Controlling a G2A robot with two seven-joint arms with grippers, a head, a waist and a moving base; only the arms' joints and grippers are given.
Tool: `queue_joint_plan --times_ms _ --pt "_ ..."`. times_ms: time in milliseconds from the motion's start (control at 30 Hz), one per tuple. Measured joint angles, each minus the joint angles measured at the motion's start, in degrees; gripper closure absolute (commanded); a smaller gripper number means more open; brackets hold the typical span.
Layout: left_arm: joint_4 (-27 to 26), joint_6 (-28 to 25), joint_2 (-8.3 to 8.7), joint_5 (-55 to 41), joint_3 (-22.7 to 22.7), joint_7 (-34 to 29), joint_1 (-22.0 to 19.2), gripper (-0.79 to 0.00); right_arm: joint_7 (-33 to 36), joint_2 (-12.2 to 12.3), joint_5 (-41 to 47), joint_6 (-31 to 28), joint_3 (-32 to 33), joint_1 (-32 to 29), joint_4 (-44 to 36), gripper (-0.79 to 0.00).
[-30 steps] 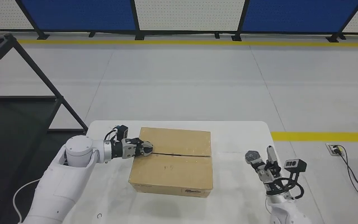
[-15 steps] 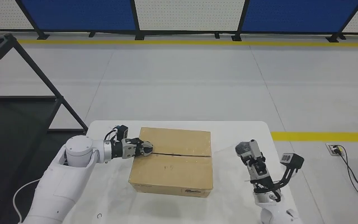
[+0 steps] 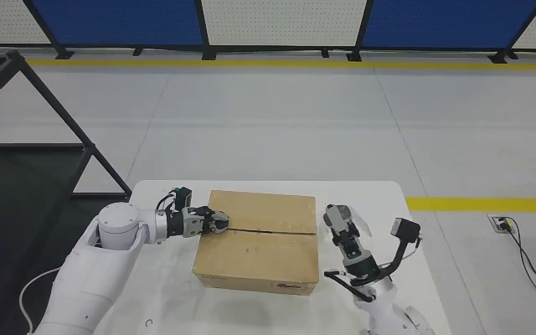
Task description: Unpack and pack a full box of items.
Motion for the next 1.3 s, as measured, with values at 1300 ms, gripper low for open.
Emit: queue_joint_plan --times_ms 1300 --pt "0.0 0.0 0.00 0.0 0.0 0.0 0.0 0.000 2.5 -2.5 -8.9 7.5 -8.2 6.9 4.1 -0.785"
